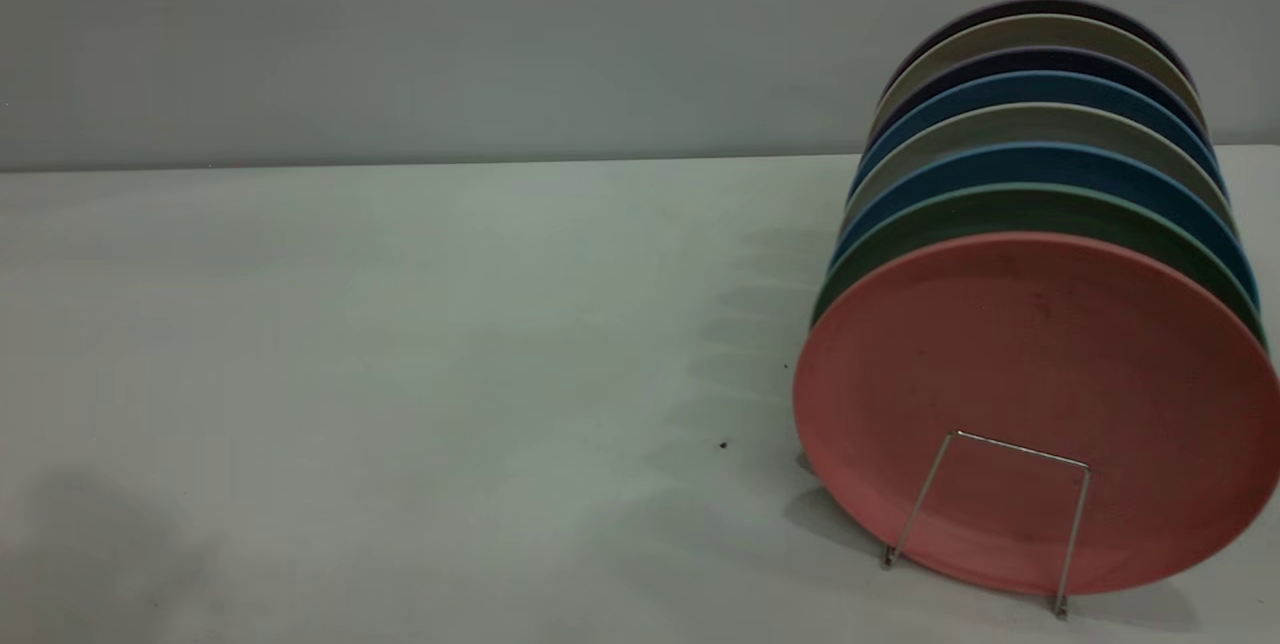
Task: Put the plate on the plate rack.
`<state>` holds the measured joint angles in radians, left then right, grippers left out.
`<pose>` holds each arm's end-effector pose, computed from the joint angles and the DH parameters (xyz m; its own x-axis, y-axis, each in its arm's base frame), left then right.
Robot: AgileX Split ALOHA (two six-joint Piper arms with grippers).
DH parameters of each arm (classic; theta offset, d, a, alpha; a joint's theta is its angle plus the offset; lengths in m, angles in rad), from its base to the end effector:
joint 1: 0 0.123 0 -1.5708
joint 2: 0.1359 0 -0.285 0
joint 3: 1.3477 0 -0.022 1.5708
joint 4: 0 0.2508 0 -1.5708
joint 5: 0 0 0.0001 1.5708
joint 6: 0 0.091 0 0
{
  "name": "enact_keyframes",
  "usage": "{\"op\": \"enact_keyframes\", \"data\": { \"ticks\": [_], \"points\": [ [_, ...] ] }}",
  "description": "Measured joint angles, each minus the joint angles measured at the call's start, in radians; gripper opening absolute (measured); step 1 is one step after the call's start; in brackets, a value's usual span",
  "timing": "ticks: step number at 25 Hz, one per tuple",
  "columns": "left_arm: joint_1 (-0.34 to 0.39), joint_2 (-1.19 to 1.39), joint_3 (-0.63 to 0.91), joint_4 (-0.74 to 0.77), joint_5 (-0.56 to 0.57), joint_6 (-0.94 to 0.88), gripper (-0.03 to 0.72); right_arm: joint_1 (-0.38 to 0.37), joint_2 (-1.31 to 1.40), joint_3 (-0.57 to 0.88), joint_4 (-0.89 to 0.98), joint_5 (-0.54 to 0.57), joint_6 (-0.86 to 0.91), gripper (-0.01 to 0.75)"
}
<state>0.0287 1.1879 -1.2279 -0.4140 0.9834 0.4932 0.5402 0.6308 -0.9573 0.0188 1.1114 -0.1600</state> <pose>0.2358 -0.0237 0.3905 -0.6529 0.2184 -0.7252 0.3790 0.9232 -0.0632 0.0723 0.0451 0.3832 -0.4652 -0.4552 -0.7592 -0.6025 0.7912 -0.1051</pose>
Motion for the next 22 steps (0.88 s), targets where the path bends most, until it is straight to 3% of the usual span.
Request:
{"op": "enact_keyframes", "data": {
  "ticks": [8,22],
  "points": [
    [0.000,-0.310,0.207,0.002,0.001,-0.018,0.526,0.000,-0.159,0.045,0.018,0.072,0.001,0.282],
    [0.000,-0.815,0.504,0.089,0.071,-0.129,0.526,0.000,-0.446,0.415,0.056,0.035,0.011,0.281]
  ]
}}
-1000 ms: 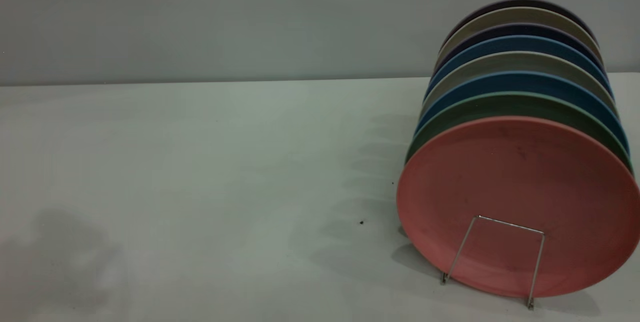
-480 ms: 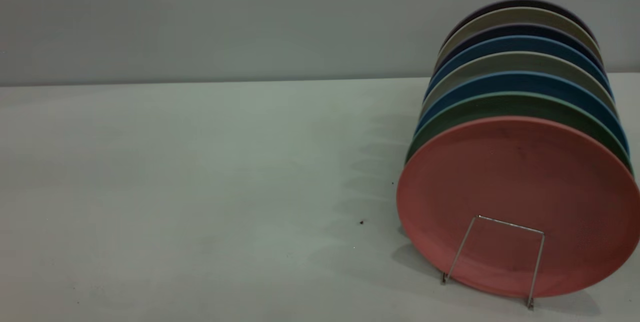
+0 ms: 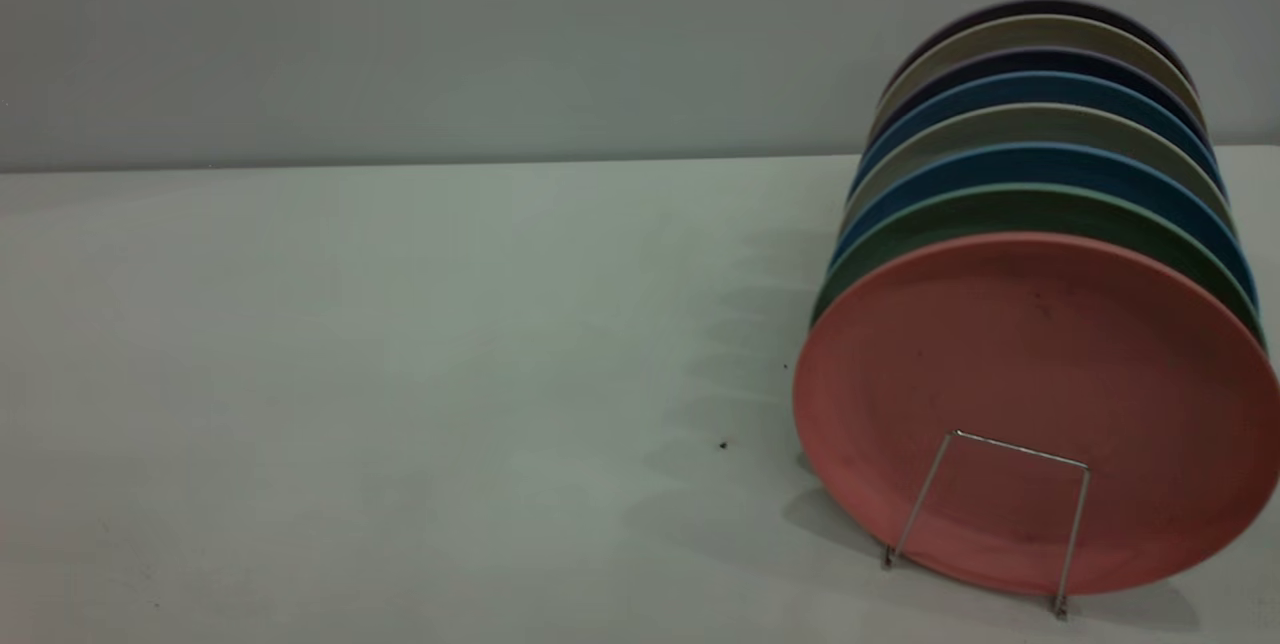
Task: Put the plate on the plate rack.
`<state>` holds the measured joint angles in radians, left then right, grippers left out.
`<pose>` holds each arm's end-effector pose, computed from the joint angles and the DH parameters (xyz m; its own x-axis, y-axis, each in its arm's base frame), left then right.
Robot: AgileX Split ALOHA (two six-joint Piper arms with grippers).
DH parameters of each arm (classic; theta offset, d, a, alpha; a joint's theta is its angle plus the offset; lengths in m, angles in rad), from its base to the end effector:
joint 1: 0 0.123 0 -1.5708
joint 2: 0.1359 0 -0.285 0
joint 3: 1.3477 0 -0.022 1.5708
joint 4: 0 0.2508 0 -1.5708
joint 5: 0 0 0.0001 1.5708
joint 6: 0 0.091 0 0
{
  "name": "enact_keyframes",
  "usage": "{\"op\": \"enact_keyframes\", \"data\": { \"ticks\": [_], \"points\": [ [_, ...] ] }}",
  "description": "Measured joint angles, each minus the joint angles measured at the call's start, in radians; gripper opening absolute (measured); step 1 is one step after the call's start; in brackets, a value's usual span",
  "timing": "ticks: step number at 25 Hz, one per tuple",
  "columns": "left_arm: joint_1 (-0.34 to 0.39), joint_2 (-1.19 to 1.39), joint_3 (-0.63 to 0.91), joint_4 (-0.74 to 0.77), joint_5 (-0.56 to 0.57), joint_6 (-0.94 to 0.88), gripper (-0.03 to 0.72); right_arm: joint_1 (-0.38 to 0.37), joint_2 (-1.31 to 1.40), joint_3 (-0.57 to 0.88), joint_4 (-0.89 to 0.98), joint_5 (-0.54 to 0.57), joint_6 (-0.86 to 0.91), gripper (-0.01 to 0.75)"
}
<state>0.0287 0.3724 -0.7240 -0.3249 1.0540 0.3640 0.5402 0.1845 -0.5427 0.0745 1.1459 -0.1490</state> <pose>0.0419 -0.0241 0.3393 -0.5065 0.1755 -0.8442 0.3089 0.9510 0.0124 0.0103 0.0134 0.2821 -0.4825 -0.4266 -0.7650 -0.6189 0.7841 -0.0469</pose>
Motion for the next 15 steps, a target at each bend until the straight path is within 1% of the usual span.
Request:
{"op": "enact_keyframes", "data": {
  "ticks": [3,9,15],
  "points": [
    [0.000,-0.060,0.066,0.031,0.002,-0.020,0.526,0.000,-0.056,0.038,0.000,-0.002,0.000,0.281],
    [0.000,-0.151,0.174,0.066,0.005,-0.037,0.526,0.000,-0.128,0.064,-0.001,-0.003,0.008,0.281],
    [0.000,-0.219,0.229,0.153,0.067,-0.105,0.526,0.000,-0.130,0.064,-0.002,-0.005,0.014,0.281]
  ]
}}
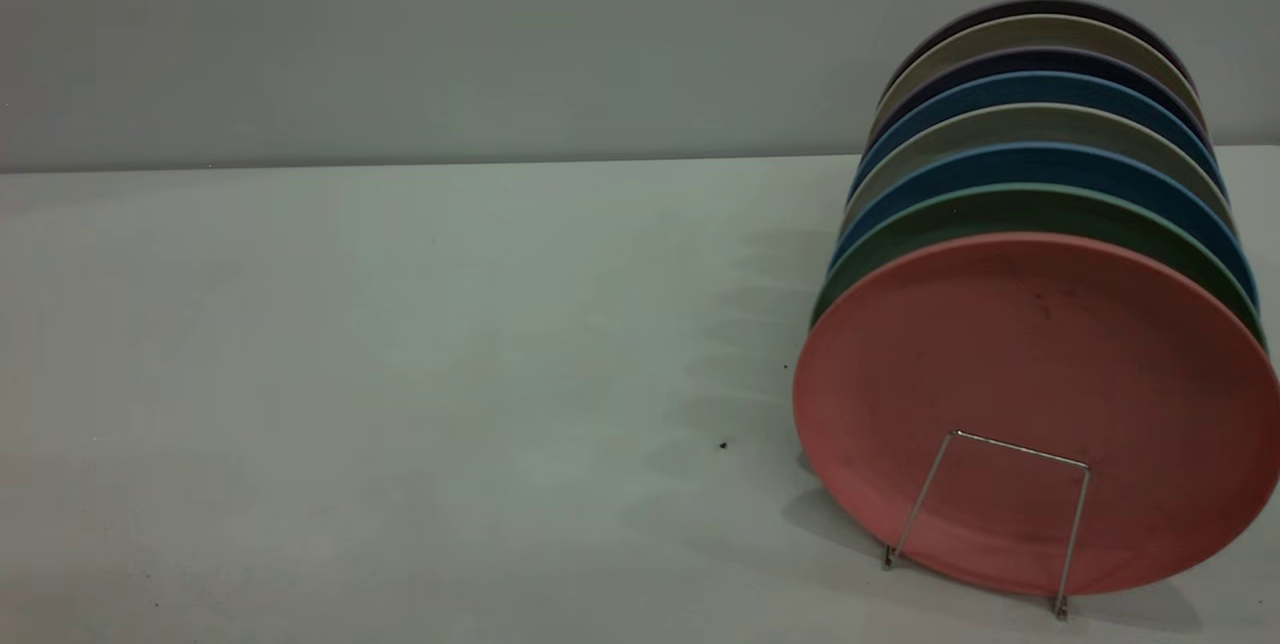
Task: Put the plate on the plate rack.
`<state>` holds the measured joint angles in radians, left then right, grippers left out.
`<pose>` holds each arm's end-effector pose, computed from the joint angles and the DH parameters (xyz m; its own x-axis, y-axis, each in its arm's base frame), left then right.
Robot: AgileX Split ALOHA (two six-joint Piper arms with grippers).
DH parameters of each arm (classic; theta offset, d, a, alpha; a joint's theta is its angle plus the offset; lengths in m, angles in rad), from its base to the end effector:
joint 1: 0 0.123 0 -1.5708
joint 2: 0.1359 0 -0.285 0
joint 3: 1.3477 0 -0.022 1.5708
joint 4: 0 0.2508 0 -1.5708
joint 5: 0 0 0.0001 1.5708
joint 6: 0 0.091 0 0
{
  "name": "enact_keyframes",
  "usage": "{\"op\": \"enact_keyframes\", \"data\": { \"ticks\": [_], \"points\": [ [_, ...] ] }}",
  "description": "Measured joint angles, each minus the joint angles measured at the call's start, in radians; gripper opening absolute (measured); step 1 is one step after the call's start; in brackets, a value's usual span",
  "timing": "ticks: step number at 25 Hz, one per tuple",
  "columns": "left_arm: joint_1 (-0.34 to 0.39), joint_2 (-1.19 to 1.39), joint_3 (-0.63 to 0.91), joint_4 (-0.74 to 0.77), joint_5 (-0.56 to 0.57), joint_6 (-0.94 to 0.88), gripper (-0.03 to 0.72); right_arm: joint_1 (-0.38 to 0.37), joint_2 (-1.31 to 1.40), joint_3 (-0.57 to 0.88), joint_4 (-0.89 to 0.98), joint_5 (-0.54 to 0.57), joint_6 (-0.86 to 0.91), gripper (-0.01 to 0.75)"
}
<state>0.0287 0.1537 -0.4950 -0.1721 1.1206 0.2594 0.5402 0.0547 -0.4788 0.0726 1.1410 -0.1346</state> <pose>0.0157 -0.0136 0.2716 -0.6061 0.1634 -0.7785 0.2052 0.9777 0.0454 -0.0018 0.0059 0.2654 -0.4434 -0.3871 -0.8084 -0.6084 0.7923 -0.0456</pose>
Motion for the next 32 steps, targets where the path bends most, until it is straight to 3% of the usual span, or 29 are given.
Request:
{"op": "enact_keyframes", "data": {
  "ticks": [7,32],
  "points": [
    [0.000,-0.072,0.006,0.064,0.011,-0.050,0.526,0.000,0.000,0.000,-0.002,0.000,0.001,0.281],
    [-0.001,-0.094,0.006,0.071,0.011,-0.067,0.526,-0.016,-0.005,0.001,-0.002,-0.001,0.003,0.281]
  ]
}}
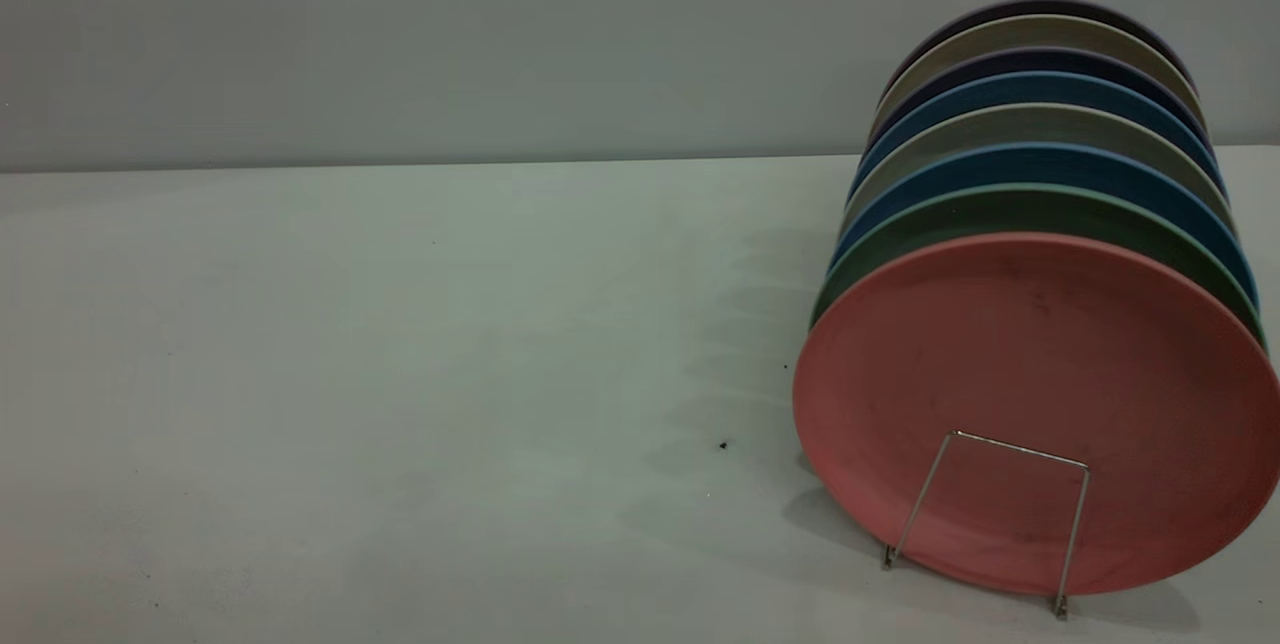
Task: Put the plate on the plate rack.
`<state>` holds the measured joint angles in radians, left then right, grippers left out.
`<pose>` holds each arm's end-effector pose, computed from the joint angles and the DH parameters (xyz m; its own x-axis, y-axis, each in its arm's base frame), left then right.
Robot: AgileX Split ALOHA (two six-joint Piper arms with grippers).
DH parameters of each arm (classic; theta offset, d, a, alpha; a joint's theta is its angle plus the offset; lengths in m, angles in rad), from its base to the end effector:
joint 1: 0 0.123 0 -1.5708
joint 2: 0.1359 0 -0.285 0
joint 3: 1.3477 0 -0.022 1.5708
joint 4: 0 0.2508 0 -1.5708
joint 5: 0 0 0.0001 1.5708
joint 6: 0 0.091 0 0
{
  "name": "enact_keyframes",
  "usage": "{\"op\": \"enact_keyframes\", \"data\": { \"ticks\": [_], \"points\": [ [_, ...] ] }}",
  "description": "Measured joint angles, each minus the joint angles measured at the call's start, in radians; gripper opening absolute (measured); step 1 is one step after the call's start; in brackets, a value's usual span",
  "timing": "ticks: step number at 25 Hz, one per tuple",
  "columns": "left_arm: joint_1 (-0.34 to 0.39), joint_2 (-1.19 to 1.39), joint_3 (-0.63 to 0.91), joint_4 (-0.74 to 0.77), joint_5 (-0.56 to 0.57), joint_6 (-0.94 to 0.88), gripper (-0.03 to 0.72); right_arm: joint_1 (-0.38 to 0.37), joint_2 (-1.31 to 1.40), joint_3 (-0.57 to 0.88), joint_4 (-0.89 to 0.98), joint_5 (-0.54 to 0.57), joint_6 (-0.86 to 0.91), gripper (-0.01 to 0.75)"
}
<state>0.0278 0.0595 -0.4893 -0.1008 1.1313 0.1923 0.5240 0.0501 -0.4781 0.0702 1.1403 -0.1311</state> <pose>0.0019 -0.0082 0.2693 -0.5612 0.1326 -0.8170 0.1318 0.9888 0.0699 -0.0021 0.0055 0.2653 -0.4481 -0.3761 -0.8110 -0.5927 0.8041 -0.0454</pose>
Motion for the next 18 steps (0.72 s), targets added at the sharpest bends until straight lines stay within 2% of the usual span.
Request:
{"op": "enact_keyframes", "data": {
  "ticks": [4,13,18],
  "points": [
    [0.000,-0.001,0.000,0.000,0.000,-0.001,0.526,-0.094,-0.008,0.000,0.000,0.000,0.000,0.281],
    [-0.001,-0.081,0.000,0.001,0.009,-0.002,0.526,-0.465,-0.017,0.001,0.000,0.000,0.000,0.281],
    [-0.008,-0.082,0.000,0.002,0.009,-0.002,0.526,-0.557,-0.067,0.002,0.000,0.001,0.000,0.281]
  ]
}}
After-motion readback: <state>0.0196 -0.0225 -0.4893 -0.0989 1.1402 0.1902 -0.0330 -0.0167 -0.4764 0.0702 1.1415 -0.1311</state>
